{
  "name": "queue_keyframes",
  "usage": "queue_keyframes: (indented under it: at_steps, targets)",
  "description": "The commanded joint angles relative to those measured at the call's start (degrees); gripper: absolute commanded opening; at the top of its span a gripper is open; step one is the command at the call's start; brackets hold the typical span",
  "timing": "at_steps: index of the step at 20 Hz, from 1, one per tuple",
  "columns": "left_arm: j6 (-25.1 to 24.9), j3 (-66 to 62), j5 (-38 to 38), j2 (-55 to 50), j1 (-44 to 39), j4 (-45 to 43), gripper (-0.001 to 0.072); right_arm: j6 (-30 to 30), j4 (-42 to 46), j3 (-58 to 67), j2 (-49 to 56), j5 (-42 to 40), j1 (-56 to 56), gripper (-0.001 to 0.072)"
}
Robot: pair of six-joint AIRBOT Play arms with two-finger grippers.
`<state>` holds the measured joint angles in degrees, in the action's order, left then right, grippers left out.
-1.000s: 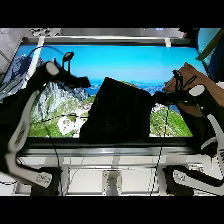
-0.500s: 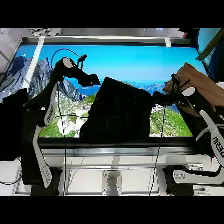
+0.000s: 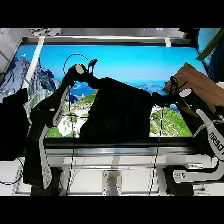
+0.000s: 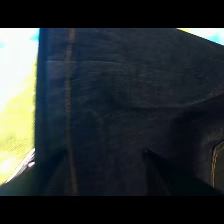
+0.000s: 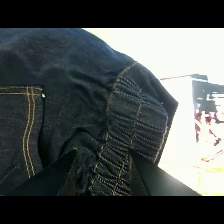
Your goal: Fold the clothes and pants, and hang the long-sleeved shirts on hangers.
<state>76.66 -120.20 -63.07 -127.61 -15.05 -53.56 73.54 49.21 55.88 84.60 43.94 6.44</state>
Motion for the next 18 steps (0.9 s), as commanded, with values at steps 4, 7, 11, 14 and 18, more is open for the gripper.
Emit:
queue_keyframes:
  at_steps: [4,7,11,14,18]
  targets:
    - [-2.3,0.0,1.8,-0.5,-1.4,0.0,0.0013,-0.1,-0.4,0.0,0.2,-1.5,0.0,0.0349]
    - [-1.1,0.0,1.6,0.5,-0.1,-2.9,0.0012,-0.1,-0.3,0.0,0.2,-1.8,0.0,0.0349]
    - [2.0,0.2,1.0,3.1,2.4,-5.1,0.0251,-0.1,-1.7,0.1,0.2,-6.1,0.0,0.0415]
    - [2.6,0.9,-1.3,3.2,3.0,-4.9,0.0580,-0.1,-1.2,0.5,0.2,-5.3,0.0,0.0508]
    - [2.4,4.3,-2.3,3.2,1.8,-4.8,0.0579,0.0,-0.7,0.5,0.2,-6.0,0.0,0.0507]
